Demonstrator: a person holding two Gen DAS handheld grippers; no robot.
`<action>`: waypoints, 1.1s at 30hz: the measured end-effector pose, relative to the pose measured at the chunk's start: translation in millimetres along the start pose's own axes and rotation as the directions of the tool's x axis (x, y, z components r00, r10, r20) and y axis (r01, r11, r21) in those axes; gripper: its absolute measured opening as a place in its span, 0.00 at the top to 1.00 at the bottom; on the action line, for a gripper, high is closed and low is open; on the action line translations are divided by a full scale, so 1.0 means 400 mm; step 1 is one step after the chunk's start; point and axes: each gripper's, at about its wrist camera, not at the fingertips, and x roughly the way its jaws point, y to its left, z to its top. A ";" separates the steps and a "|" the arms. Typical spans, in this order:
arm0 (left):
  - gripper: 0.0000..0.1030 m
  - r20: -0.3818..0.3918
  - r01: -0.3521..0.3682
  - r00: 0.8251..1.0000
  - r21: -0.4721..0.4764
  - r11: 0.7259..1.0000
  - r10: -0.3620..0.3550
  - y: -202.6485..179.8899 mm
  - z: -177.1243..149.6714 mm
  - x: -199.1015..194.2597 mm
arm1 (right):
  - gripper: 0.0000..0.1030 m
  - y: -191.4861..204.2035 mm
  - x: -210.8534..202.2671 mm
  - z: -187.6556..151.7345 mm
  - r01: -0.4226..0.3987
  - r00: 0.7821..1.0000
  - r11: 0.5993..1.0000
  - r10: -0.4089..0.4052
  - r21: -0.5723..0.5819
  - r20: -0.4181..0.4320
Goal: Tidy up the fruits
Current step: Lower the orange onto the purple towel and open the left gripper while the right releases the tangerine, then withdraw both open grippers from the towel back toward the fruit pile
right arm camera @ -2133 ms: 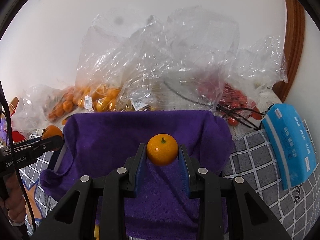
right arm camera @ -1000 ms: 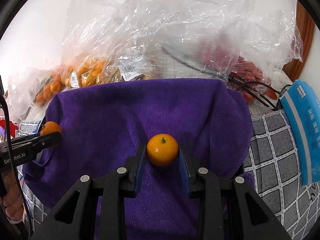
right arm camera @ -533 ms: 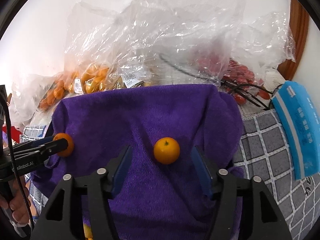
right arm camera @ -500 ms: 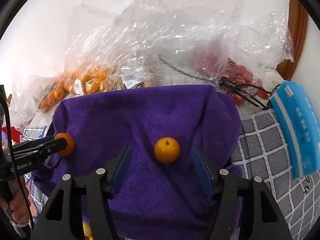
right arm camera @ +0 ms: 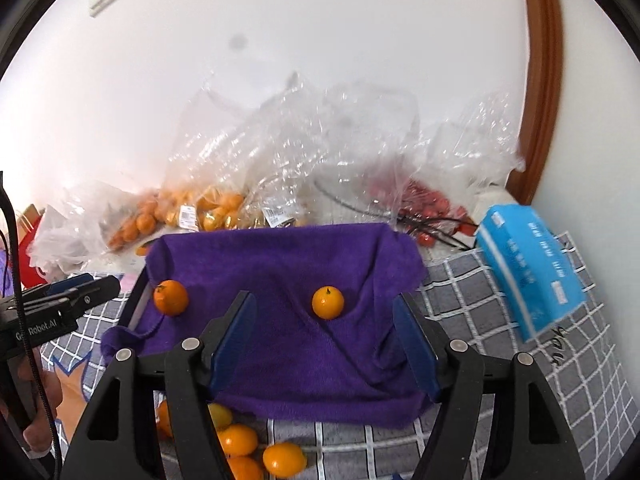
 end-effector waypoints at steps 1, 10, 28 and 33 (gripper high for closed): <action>0.43 0.011 0.004 1.000 -0.005 1.000 -0.004 0.000 -0.004 -0.014 | 0.32 -0.002 -0.017 -0.005 0.000 1.000 1.000 0.000 0.004 0.006; 0.43 0.088 0.006 0.996 0.017 1.000 -0.007 -0.015 -0.057 -0.141 | 0.31 -0.032 -0.128 -0.051 -0.003 1.000 0.998 0.002 0.063 0.027; 0.43 0.109 -0.010 0.994 -0.012 1.000 0.011 -0.001 -0.168 -0.254 | 0.32 -0.003 -0.247 -0.142 -0.054 0.997 0.998 0.054 0.013 0.054; 0.43 0.104 -0.021 0.994 -0.013 1.000 0.022 0.002 -0.190 -0.253 | 0.32 -0.004 -0.238 -0.169 -0.058 0.998 0.998 0.058 0.011 0.030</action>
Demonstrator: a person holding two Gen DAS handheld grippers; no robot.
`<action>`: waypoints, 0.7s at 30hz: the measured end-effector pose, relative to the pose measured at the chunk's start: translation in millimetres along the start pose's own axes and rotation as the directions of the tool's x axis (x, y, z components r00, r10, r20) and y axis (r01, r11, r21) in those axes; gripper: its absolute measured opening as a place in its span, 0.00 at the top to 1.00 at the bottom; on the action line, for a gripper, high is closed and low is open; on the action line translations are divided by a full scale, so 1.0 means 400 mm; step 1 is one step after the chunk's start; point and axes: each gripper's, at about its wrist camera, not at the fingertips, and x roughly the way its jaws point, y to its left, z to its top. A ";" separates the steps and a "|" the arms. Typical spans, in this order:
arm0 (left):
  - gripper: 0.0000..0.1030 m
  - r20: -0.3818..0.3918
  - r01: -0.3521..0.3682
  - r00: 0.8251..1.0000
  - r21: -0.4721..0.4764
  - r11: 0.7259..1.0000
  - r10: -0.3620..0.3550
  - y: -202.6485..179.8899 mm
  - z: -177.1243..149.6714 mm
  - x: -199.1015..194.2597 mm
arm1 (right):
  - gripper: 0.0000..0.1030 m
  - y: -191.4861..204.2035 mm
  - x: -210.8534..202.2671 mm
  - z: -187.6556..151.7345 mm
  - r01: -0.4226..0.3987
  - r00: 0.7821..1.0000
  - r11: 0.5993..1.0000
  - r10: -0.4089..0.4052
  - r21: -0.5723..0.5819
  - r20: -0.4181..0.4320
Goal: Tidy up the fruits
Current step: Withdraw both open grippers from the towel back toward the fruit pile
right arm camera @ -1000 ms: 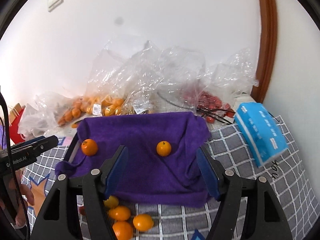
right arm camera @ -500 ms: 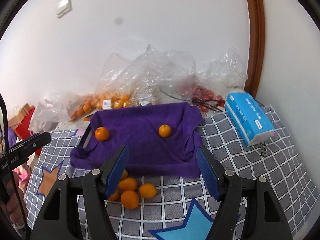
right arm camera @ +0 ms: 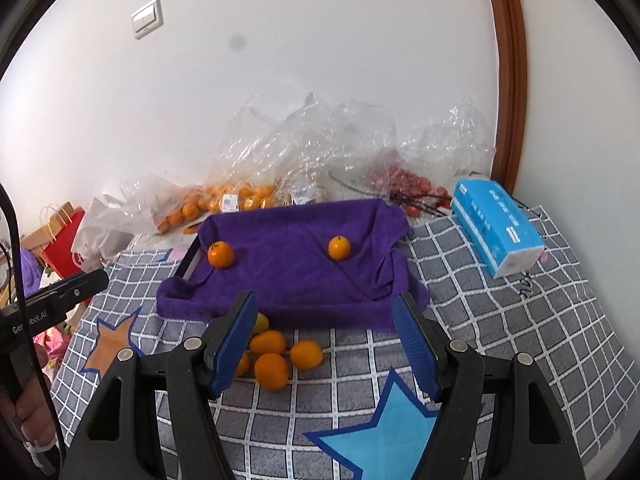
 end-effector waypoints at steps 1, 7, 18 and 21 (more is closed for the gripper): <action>0.43 0.000 0.003 1.000 0.001 1.000 -0.003 0.000 -0.005 0.000 | 0.32 0.001 0.001 -0.006 0.000 1.000 1.000 0.000 -0.004 -0.003; 0.43 -0.006 -0.003 1.000 0.011 1.000 0.003 -0.002 -0.031 -0.001 | 0.33 0.008 0.009 -0.025 -0.006 1.000 1.000 0.006 -0.017 -0.015; 0.43 -0.040 -0.001 0.999 -0.010 1.000 0.001 0.016 -0.050 0.032 | 0.33 0.011 0.029 -0.051 0.005 1.000 1.000 -0.006 -0.020 -0.022; 0.43 -0.059 0.005 0.998 -0.012 1.000 -0.006 0.019 -0.052 0.047 | 0.33 0.006 0.037 -0.054 0.003 1.000 1.000 -0.004 -0.005 -0.029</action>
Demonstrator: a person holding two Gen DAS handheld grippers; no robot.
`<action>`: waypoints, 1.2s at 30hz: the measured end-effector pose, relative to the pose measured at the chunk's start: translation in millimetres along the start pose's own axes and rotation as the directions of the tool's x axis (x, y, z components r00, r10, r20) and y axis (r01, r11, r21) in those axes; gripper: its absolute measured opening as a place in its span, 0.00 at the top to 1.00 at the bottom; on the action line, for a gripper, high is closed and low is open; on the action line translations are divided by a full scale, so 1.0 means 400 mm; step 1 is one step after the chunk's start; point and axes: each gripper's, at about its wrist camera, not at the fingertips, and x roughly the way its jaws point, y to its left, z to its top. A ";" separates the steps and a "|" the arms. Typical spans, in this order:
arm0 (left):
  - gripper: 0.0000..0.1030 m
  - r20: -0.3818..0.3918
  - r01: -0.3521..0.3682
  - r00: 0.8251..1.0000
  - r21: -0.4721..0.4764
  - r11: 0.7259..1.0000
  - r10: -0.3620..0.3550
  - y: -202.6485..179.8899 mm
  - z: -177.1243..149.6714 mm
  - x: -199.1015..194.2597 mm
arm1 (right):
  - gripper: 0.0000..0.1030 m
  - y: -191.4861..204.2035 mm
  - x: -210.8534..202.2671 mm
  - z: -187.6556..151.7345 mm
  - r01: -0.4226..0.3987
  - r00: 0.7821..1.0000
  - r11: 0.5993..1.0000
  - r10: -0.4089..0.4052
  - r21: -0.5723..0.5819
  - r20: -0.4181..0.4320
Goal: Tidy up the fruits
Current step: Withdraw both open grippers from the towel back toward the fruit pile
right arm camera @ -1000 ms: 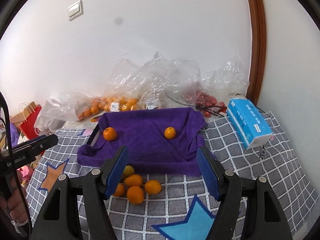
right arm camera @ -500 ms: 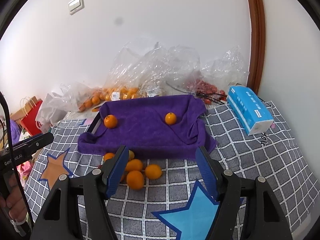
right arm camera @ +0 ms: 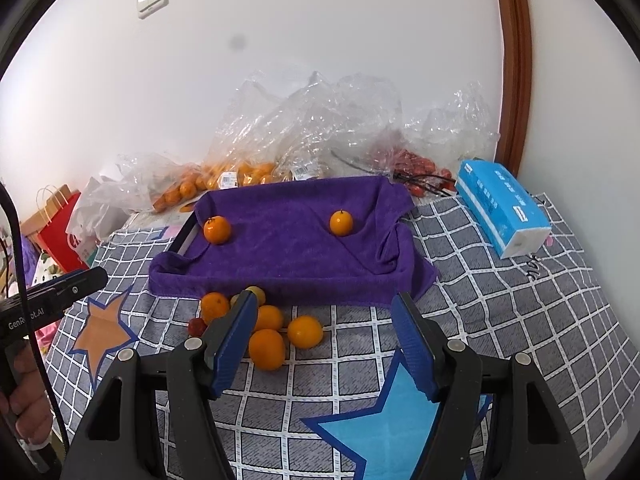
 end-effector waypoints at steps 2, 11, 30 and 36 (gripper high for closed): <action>0.43 -0.008 0.001 1.000 0.005 1.000 -0.001 0.002 -0.002 0.006 | 0.33 -0.001 0.004 -0.002 -0.004 1.000 1.000 0.004 0.010 -0.005; 0.43 -0.037 -0.005 0.999 -0.009 1.000 0.004 0.025 -0.012 0.035 | 0.33 0.008 0.038 -0.015 -0.013 0.999 1.000 0.014 0.008 -0.034; 0.43 -0.101 -0.008 0.995 -0.021 1.000 0.006 0.056 -0.016 0.117 | 0.33 0.001 0.140 -0.058 0.009 0.992 1.000 -0.009 -0.001 -0.129; 0.43 -0.119 -0.006 0.993 -0.021 1.000 0.003 0.059 -0.012 0.140 | 0.36 0.000 0.156 -0.054 0.015 0.991 1.000 -0.016 -0.007 -0.133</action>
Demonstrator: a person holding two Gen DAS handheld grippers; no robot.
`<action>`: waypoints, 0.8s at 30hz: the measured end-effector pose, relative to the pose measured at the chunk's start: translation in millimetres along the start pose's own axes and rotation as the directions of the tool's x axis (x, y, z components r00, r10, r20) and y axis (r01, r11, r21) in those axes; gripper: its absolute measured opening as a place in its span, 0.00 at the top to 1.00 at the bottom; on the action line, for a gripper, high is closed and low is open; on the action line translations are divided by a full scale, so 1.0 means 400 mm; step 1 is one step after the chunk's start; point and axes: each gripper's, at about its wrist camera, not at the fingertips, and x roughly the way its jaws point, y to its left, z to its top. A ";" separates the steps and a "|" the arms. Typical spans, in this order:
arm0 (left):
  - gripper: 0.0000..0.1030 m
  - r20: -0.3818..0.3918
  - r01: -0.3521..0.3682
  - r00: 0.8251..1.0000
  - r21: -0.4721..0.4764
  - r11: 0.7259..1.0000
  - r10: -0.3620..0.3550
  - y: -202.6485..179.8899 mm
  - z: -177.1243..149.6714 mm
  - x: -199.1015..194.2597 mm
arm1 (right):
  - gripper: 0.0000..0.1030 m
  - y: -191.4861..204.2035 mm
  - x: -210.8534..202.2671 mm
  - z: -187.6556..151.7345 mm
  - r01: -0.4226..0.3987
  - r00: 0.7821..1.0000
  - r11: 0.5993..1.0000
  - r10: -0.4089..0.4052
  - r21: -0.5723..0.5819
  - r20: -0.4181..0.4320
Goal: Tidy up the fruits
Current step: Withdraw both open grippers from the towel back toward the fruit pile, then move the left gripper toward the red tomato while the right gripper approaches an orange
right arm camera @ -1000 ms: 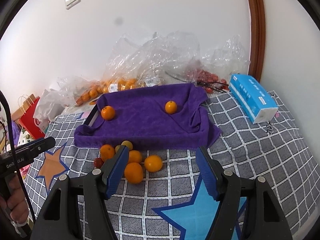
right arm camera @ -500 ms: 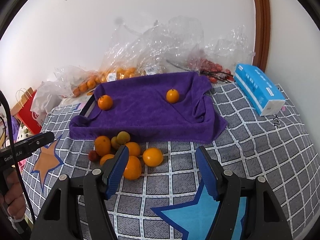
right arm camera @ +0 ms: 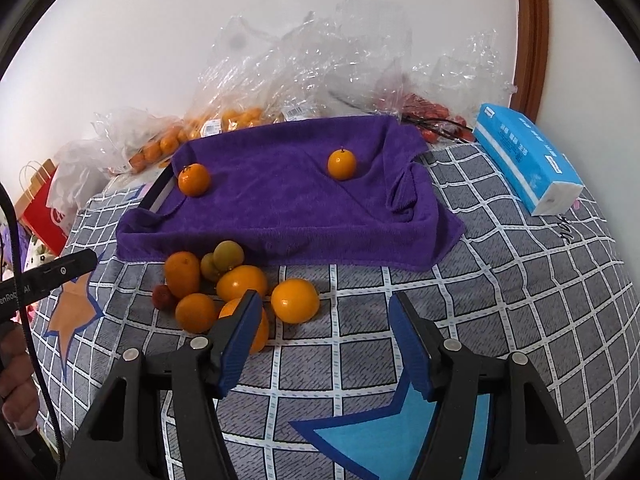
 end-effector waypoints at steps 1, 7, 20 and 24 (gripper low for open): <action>0.43 -0.001 0.001 1.000 0.001 1.000 -0.001 0.001 -0.001 0.002 | 0.36 0.001 0.002 0.001 -0.001 1.000 1.000 0.001 0.001 0.000; 0.43 -0.013 0.003 1.000 -0.003 1.000 -0.003 0.008 -0.002 0.015 | 0.36 0.008 0.013 0.001 -0.004 1.000 1.000 0.004 -0.008 -0.003; 0.43 -0.031 -0.002 1.000 -0.018 1.000 0.001 0.024 0.002 0.038 | 0.37 -0.002 0.040 -0.014 -0.019 0.999 1.000 0.019 -0.007 -0.028; 0.43 -0.044 -0.006 0.999 -0.019 1.000 0.006 0.031 0.003 0.054 | 0.43 0.008 0.062 -0.016 -0.025 0.999 1.000 0.024 -0.017 -0.045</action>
